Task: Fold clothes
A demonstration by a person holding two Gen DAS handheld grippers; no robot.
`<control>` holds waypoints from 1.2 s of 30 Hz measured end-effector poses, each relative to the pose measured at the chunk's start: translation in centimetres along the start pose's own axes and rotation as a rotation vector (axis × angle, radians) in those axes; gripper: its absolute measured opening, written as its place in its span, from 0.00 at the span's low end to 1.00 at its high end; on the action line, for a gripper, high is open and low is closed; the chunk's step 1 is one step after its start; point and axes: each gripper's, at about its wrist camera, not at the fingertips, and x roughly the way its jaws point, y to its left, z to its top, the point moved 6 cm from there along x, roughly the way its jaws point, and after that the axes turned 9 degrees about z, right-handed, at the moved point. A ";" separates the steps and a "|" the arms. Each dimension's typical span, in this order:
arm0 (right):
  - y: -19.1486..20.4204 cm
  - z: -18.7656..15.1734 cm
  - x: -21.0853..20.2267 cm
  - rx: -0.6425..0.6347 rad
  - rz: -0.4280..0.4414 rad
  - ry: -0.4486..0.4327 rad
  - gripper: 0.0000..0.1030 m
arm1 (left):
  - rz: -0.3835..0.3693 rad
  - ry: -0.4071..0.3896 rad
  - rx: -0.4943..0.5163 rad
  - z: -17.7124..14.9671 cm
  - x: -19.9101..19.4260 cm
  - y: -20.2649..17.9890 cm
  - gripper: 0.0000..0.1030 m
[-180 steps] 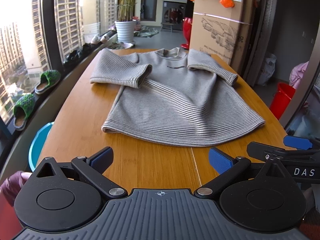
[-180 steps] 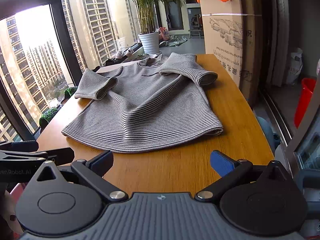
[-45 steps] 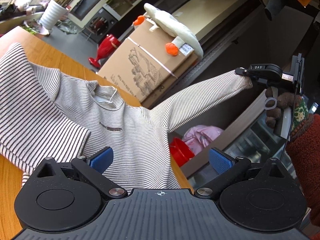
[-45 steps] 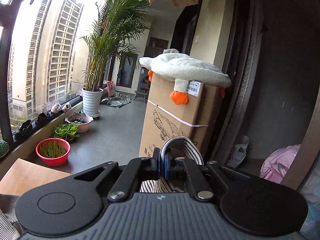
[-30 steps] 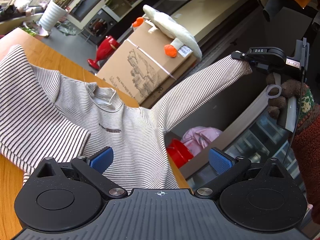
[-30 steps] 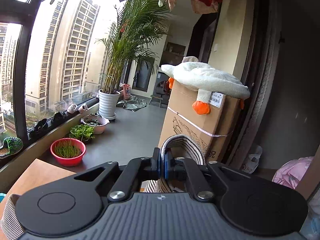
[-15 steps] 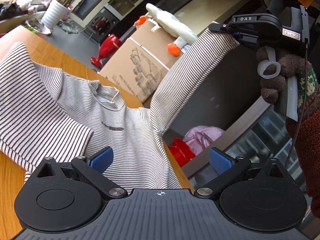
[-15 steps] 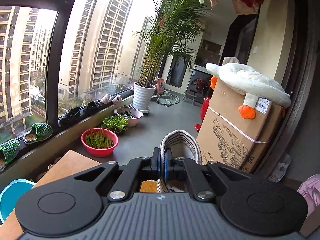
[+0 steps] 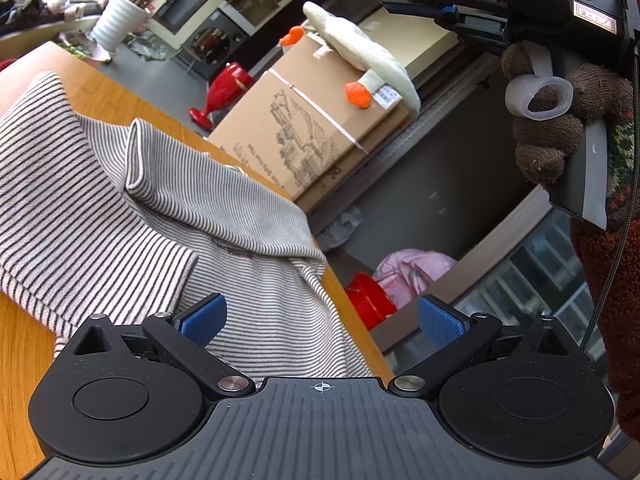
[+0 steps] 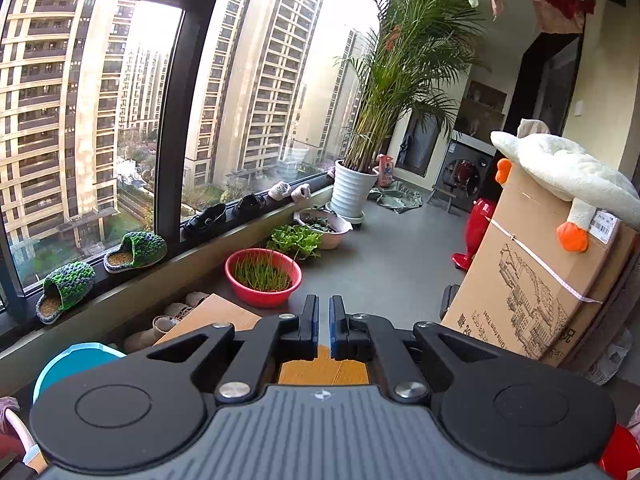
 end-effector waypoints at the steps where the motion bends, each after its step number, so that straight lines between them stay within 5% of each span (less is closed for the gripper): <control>1: -0.1 -0.2 0.0 0.005 0.005 0.001 0.04 | 0.003 0.001 -0.002 0.0 0.1 0.1 1.00; 6: -2.4 -2.9 -0.1 0.077 0.014 0.021 0.07 | 0.035 -0.031 0.004 0.1 0.2 0.9 1.00; 9: -4.4 -5.7 -1.0 0.145 0.020 0.032 0.20 | 0.073 -0.119 0.065 0.3 -0.4 0.5 1.00; 13: -6.4 -9.9 -3.0 0.241 0.094 0.015 0.79 | 0.142 -0.210 0.157 0.3 -0.8 -0.1 1.00; 16: -7.4 -12.7 -5.1 0.308 0.182 -0.041 0.99 | 0.270 -0.239 0.268 0.1 -0.5 -1.0 1.00; 20: -8.8 -15.9 -7.6 0.421 0.308 -0.129 1.00 | 0.525 -0.249 0.515 -0.7 -0.9 -2.6 1.00; 24: -10.4 -19.3 -7.9 0.549 0.438 -0.211 1.00 | 0.706 -0.151 0.732 -1.6 -0.6 -3.2 0.96; 27: -11.7 -21.9 -8.0 0.646 0.535 -0.272 1.00 | 0.819 -0.040 0.837 -2.0 0.6 -2.9 0.63; 30: -13.0 -24.3 -8.2 0.739 0.634 -0.330 1.00 | 0.910 0.039 0.893 -2.1 1.8 -2.1 0.66; 32: -13.4 -25.8 -8.1 0.775 0.694 -0.353 1.00 | 0.941 0.072 0.902 -2.0 2.5 -1.7 0.57; 34: -13.2 -27.1 -8.2 0.771 0.727 -0.354 1.00 | 0.962 0.108 0.894 -1.6 3.3 -1.0 0.28; 36: -12.6 -28.1 -8.1 0.733 0.736 -0.346 1.00 | 0.980 0.131 0.854 -0.6 3.7 -0.6 0.21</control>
